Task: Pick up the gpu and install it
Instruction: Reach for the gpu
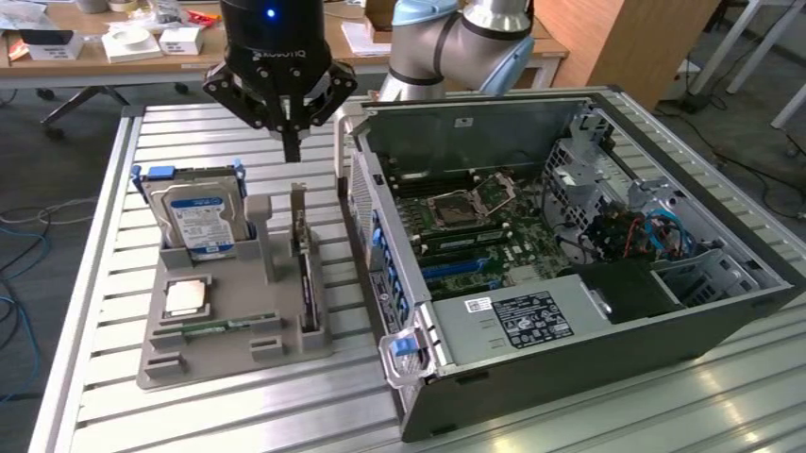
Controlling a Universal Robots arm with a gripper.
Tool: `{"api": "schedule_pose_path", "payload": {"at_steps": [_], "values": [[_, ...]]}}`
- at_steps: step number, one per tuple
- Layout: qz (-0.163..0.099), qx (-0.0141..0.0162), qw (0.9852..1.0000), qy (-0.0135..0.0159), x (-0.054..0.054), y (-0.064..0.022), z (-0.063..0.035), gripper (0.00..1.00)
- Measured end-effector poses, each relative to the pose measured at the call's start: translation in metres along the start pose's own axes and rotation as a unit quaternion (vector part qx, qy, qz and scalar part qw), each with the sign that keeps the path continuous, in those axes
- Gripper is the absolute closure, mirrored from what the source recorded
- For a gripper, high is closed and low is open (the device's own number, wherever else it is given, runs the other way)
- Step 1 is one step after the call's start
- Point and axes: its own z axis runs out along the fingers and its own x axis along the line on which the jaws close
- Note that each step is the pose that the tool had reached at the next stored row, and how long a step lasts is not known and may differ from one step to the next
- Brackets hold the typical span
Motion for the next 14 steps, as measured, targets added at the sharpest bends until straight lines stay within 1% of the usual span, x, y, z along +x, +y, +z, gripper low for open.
{"api": "schedule_pose_path", "payload": {"at_steps": [2,7,14], "values": [[0.0,0.0,1.0,0.0,0.0,-0.0042,-0.0002,0.9],[0.0,0.0029,1.0,-0.0003,-0.001,-0.0115,-0.0005,0.9],[0.0,0.0055,1.0,-0.0005,-0.002,-0.023,-0.001,0.9]]}}
